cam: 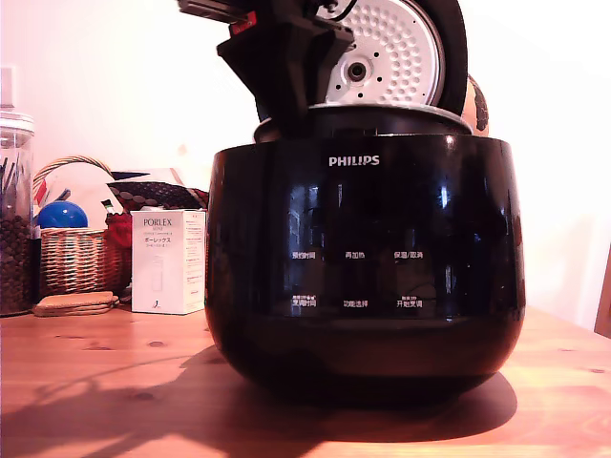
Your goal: Place the pot you are holding inside the rice cooker
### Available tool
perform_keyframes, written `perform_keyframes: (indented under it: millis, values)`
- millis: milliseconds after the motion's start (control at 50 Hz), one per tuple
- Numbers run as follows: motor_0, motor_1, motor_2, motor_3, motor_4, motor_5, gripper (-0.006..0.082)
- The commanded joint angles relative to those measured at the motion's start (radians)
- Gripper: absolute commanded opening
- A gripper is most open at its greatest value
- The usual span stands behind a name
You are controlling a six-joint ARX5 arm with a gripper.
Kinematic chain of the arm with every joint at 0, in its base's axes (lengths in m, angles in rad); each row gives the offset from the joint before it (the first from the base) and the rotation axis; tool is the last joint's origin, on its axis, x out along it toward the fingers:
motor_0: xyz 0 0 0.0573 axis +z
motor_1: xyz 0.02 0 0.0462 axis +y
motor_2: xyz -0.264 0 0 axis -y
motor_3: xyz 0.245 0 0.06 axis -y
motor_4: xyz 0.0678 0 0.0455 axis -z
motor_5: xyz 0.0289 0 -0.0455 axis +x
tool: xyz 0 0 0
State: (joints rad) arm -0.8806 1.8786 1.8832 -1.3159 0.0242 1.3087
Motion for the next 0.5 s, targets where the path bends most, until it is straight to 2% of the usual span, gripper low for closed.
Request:
perform_keyframes:
  millis: [0,60,480]
  values:
    - [-0.003,-0.006,0.029,0.027,0.004,0.005,0.0113]
    - [-0.003,-0.006,0.029,0.033,-0.007,0.005,0.0137]
    - [-0.004,-0.007,0.029,-0.013,-0.075,-0.032,0.0138]
